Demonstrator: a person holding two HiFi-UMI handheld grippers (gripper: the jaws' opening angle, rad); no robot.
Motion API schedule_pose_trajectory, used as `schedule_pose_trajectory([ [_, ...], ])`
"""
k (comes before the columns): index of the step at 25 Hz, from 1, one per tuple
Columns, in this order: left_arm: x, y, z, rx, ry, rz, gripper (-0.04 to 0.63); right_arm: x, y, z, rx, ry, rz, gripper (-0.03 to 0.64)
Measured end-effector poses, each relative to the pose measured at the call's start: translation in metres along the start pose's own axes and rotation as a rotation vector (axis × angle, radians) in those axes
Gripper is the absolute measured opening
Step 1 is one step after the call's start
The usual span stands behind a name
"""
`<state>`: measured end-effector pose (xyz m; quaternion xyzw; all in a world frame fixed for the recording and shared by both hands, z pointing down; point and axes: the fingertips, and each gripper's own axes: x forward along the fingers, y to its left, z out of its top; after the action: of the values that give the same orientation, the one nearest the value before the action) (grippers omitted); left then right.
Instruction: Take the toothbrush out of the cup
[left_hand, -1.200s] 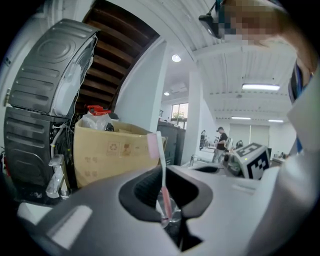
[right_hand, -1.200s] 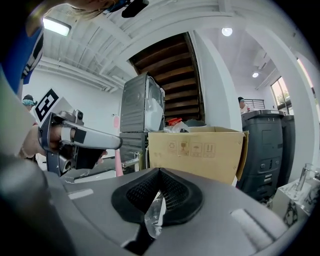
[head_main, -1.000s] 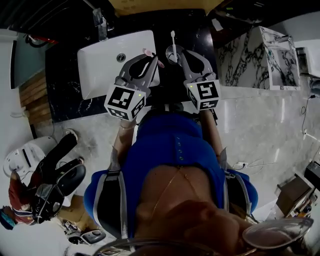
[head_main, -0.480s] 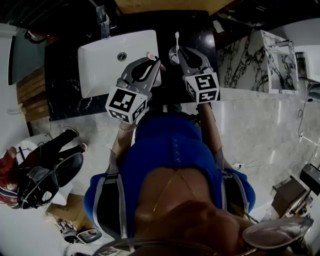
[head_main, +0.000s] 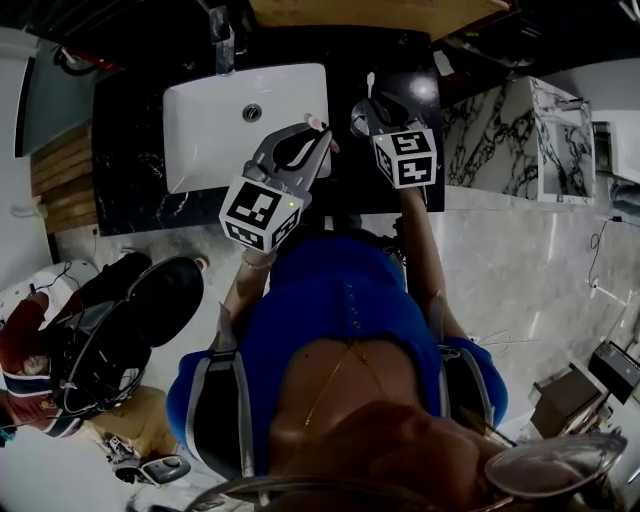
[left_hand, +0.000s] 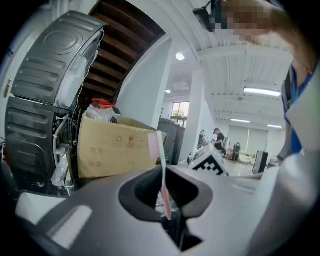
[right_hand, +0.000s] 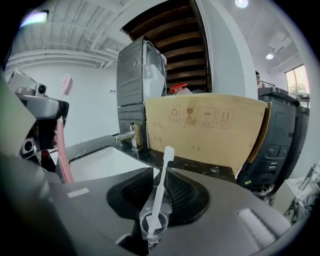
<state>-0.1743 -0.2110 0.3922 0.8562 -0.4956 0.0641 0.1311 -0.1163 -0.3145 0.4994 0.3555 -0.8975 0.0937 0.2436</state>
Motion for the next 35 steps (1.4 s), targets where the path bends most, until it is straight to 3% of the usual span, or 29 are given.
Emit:
schedule_pose_trajectory([
  [15,-0.005,0.011,-0.005,-0.01,0.006,0.005,0.018,0.022,-0.007,-0.008,-0.028,0.041,-0.031,0.044],
  [21,-0.002,0.009,-0.004,-0.008,0.003,0.002,0.02,0.002,-0.007,0.008,-0.007,-0.05,-0.012,0.017],
  [29,0.009,-0.003,0.003,0.015,-0.007,-0.024,0.02,-0.057,-0.01,0.047,0.008,-0.247,-0.006,0.014],
  [35,0.015,-0.008,0.005,0.026,-0.008,-0.03,0.018,-0.093,-0.009,0.063,0.01,-0.309,0.005,0.014],
])
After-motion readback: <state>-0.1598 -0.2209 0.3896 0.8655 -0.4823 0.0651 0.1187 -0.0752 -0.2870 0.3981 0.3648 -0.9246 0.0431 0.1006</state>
